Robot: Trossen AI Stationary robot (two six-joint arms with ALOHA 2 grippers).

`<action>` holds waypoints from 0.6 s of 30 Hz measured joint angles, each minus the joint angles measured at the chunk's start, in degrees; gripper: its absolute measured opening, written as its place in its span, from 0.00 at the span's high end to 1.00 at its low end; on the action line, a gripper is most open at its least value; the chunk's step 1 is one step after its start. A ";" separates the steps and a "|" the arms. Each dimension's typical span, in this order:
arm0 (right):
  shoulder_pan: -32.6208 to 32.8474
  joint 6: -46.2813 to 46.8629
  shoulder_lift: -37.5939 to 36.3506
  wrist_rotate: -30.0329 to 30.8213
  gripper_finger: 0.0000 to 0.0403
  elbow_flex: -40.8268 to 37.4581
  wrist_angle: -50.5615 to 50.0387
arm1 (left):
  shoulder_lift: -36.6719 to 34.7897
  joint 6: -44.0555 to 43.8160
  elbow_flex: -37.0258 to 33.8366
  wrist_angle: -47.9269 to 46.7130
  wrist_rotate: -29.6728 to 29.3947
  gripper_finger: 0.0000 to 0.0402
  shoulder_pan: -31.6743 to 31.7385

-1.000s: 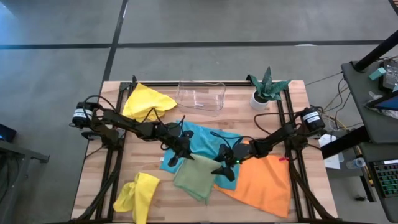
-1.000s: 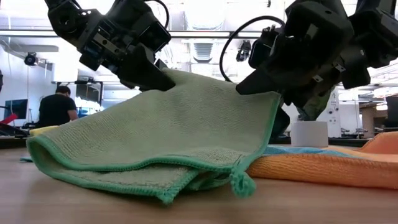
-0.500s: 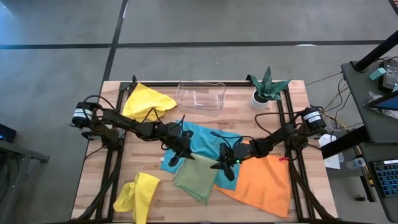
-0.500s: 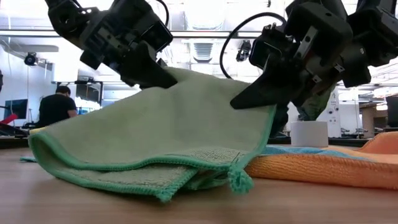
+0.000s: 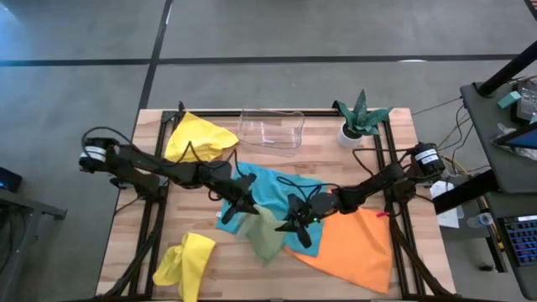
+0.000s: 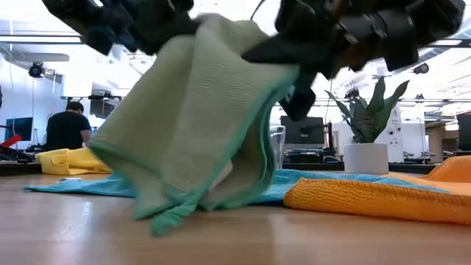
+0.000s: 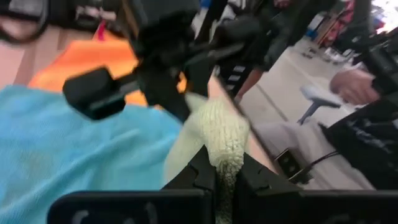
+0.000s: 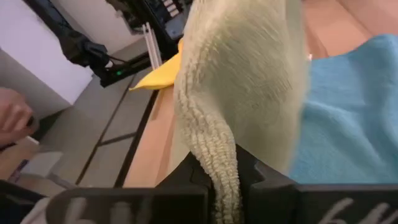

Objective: Fold microfiber towels
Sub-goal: Fold the green towel

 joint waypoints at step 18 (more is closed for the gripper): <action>-4.03 -12.10 -15.58 9.92 0.98 17.22 -43.86 | -16.07 5.81 0.11 -9.30 -8.68 1.00 2.79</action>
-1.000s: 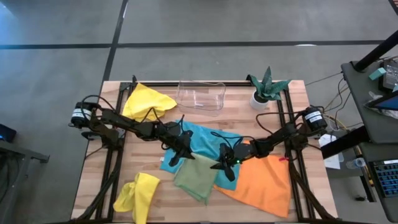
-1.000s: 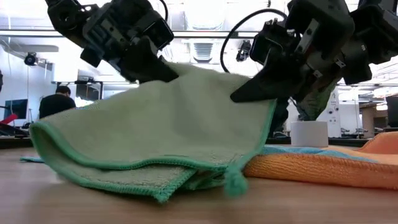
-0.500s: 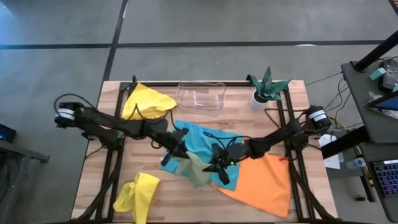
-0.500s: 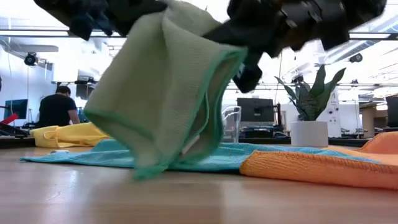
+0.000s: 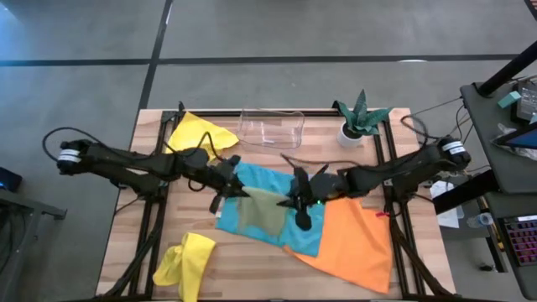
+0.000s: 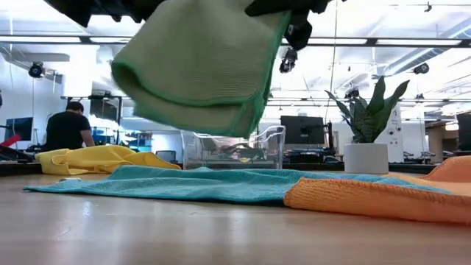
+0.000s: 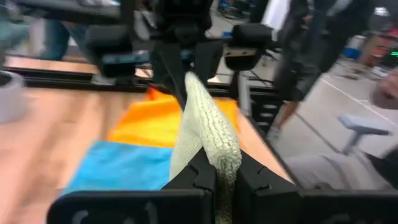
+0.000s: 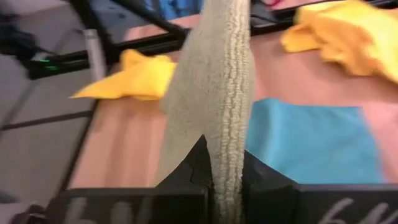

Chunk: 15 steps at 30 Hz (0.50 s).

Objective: Fold microfiber towels
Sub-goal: Fold the green towel

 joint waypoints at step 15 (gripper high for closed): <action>-13.41 -7.19 -0.48 1.05 0.98 10.08 -17.18 | -0.49 7.66 1.16 0.10 -2.06 1.00 14.51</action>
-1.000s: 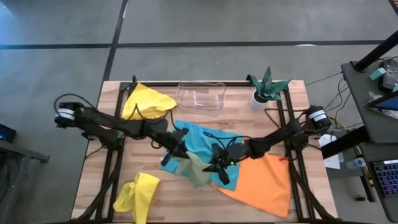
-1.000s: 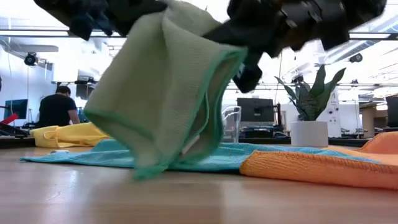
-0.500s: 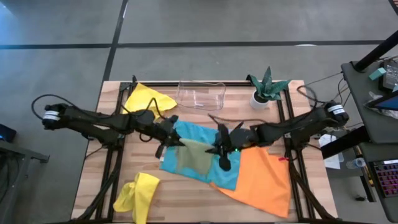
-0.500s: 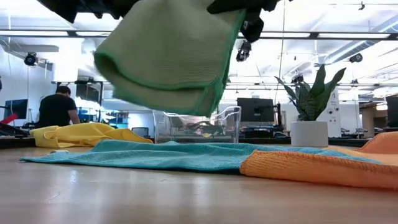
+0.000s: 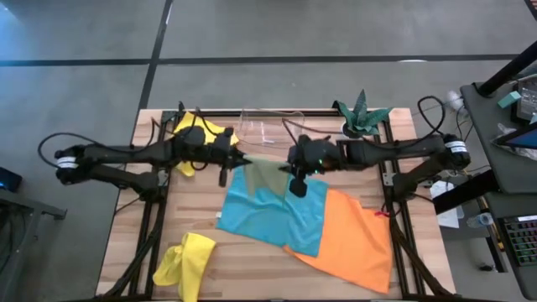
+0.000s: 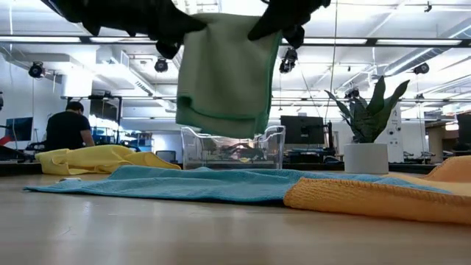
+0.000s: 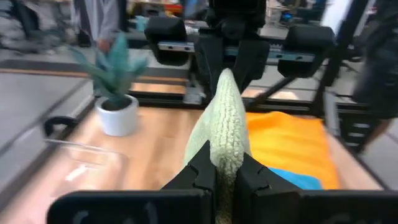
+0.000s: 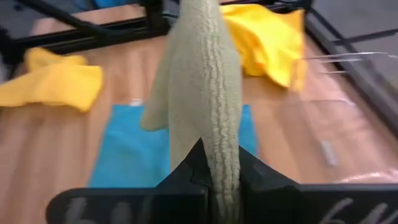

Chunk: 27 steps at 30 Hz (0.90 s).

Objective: Fold microfiber towels
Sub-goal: Fold the green towel

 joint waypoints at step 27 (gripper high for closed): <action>-25.53 -18.03 3.57 -9.09 0.98 8.23 -3.42 | 17.90 12.34 17.83 -0.11 2.08 1.00 18.31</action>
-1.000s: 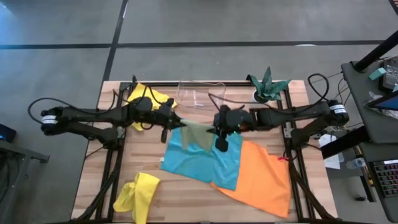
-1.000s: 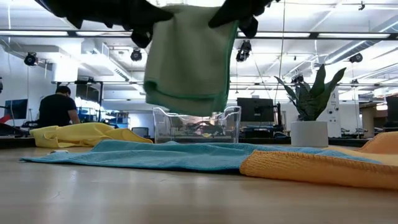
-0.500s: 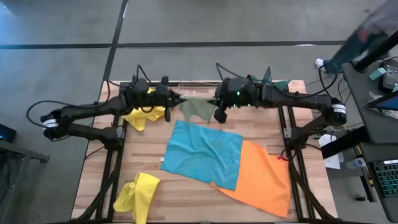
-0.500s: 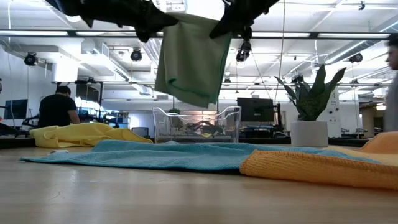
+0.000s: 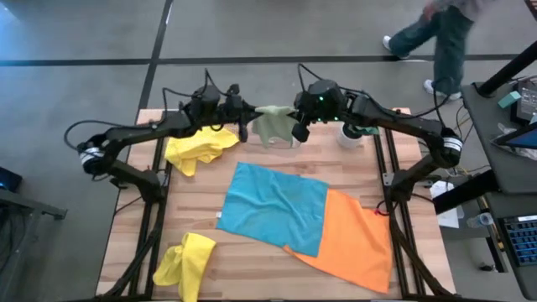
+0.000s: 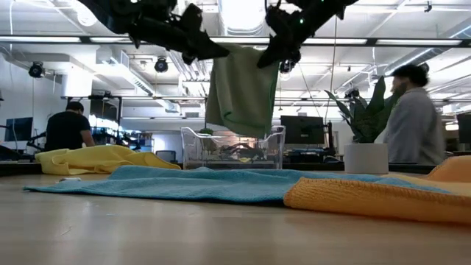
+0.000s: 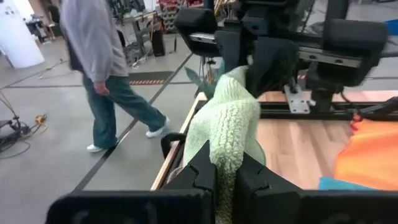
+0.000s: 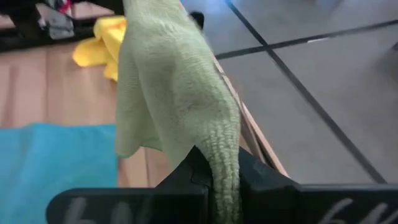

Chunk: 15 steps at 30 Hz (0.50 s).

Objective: Fold microfiber towels
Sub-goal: Fold the green towel

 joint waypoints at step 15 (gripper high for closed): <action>-7.49 -6.69 3.26 -3.16 0.98 0.00 1.67 | 3.46 1.36 1.89 0.40 0.30 1.00 2.88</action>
